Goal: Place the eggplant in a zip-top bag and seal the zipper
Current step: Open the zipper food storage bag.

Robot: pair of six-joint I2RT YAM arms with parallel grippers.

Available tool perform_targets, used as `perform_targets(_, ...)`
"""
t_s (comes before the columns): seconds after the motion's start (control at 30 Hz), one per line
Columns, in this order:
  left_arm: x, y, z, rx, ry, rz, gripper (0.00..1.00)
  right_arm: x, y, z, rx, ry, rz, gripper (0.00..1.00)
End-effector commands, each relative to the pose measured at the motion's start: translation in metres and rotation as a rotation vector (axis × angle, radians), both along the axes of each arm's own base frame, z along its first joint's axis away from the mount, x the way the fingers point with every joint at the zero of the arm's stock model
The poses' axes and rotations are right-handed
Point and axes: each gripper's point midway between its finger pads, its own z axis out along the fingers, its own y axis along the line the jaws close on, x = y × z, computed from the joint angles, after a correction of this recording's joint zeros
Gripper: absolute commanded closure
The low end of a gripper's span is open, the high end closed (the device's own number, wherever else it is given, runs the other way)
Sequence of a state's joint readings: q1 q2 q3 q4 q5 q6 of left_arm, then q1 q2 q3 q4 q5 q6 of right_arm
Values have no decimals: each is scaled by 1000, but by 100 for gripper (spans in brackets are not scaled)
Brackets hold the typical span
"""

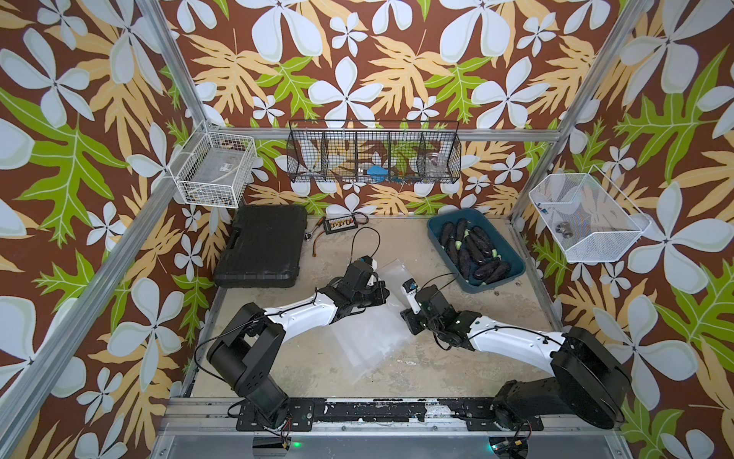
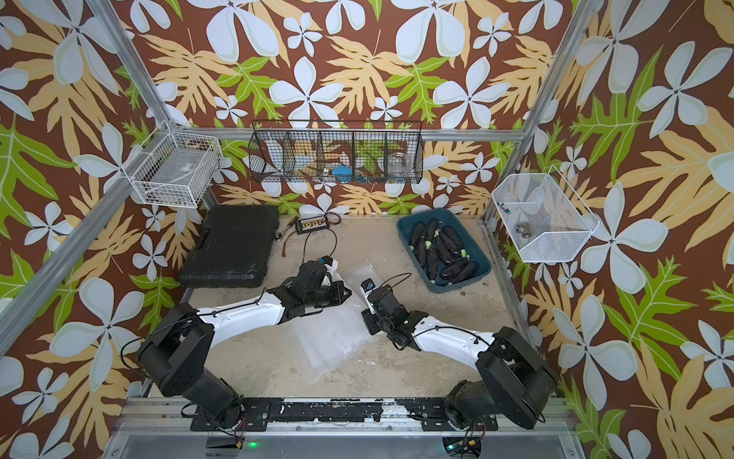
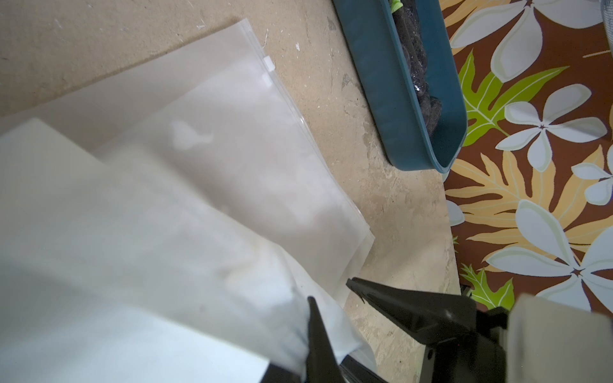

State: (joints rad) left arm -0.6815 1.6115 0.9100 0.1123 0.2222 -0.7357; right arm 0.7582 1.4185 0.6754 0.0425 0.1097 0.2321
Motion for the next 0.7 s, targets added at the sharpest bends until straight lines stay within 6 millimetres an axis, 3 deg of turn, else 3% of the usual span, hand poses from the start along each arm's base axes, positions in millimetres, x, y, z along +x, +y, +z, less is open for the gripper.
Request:
perform_targets(0.0,-3,-3,0,1,13,-3,100,19,8,21,9,-101,-50,49)
perform_targets(0.2,-3,0,-2,12,19,5,100,33,10,32,-35,-165,-99,50)
perform_targets(0.47,-2,3,4,13,8,20,100,31,10,32,-37,-175,-84,85)
perform_targets(0.53,-3,3,4,13,7,20,93,27,13,31,-21,-161,-64,91)
perform_targets(0.67,-4,6,6,7,9,35,66,23,13,30,25,-133,-86,93)
